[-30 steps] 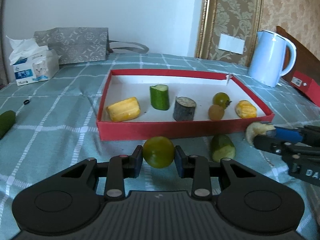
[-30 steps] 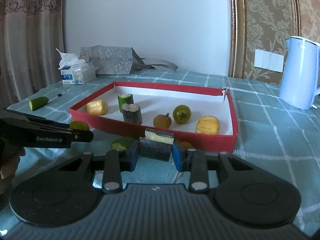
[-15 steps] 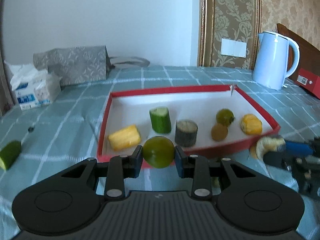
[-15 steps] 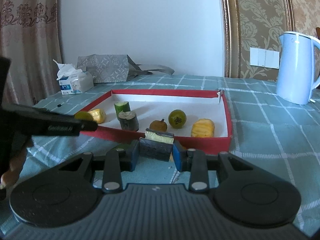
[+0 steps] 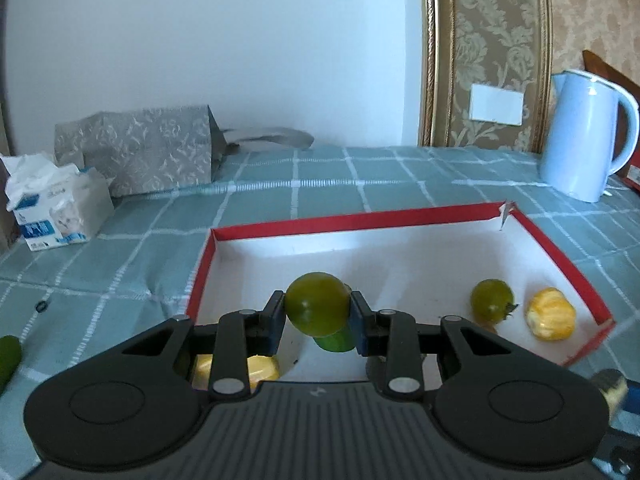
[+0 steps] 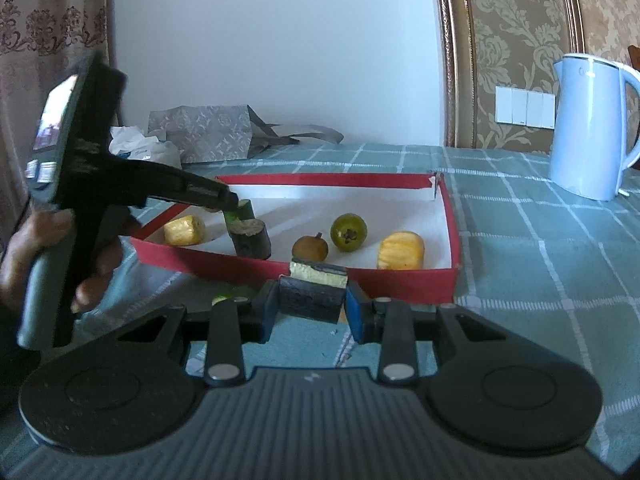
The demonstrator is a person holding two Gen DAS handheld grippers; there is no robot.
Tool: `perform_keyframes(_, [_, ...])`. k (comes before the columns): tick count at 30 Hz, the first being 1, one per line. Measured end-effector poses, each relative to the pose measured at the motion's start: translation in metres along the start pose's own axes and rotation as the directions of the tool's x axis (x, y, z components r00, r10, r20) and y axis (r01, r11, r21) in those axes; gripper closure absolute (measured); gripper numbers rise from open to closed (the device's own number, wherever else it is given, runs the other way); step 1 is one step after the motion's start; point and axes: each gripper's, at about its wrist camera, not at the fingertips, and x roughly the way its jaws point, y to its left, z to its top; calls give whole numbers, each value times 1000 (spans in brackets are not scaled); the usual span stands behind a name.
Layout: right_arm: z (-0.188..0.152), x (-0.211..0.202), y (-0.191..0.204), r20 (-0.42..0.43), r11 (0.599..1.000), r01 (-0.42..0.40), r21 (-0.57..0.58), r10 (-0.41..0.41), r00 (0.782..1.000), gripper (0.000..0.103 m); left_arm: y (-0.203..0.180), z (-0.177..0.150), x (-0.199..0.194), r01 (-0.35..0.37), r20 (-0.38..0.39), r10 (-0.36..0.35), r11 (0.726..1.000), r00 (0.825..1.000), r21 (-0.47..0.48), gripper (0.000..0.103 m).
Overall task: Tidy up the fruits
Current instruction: 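Lower the green round fruit into the tray and open the left gripper, then lower the dark sugarcane chunk into the tray and open the right gripper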
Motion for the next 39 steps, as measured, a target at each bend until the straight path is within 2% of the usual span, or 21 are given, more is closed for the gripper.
perform_keyframes(3, [0,2,0,-7,1000,1,-1,-1,1000,70,3,-3,5,4,-9,-4,1000,1000,-21,45])
perform_keyframes(4, [0,3,0,-9,1000,-1,-2,1,1000,70,5,-4,4,9,0,-9,999,1000,-32,31])
perform_keyframes(5, [0,3,0,-10,1000,0,-2,0,1000,70,8,-5,1,7,12,-6,999,1000,-43,24])
perform_keyframes(8, [-1,3,0,-12,1000,6,-1,-6,1000,70,19,-7,-9,12,44,-8,996,999,-87,16])
perform_keyframes(13, [-1,3,-2,-9,1000,16,1,-16,1000,70,37,-20,-22,18,35,-12,986,999,-164,15])
perform_keyframes(20, [-2,4,-1,-10,1000,29,-2,-29,1000,70,40,-39,-50,-53,72,64,989,995,-140,14])
perform_keyframes(28, [2,3,-3,8,998,55,-1,-55,998,70,34,-55,-69,-21,59,28,994,998,-107,14])
perform_keyframes(34, [23,15,-1,16,996,77,-37,-76,997,70,32,-57,-68,7,40,-3,995,999,-99,14])
perform_keyframes(39, [47,44,2,5,994,88,-60,-88,996,70,33,-57,-66,12,38,-8,995,999,-102,14])
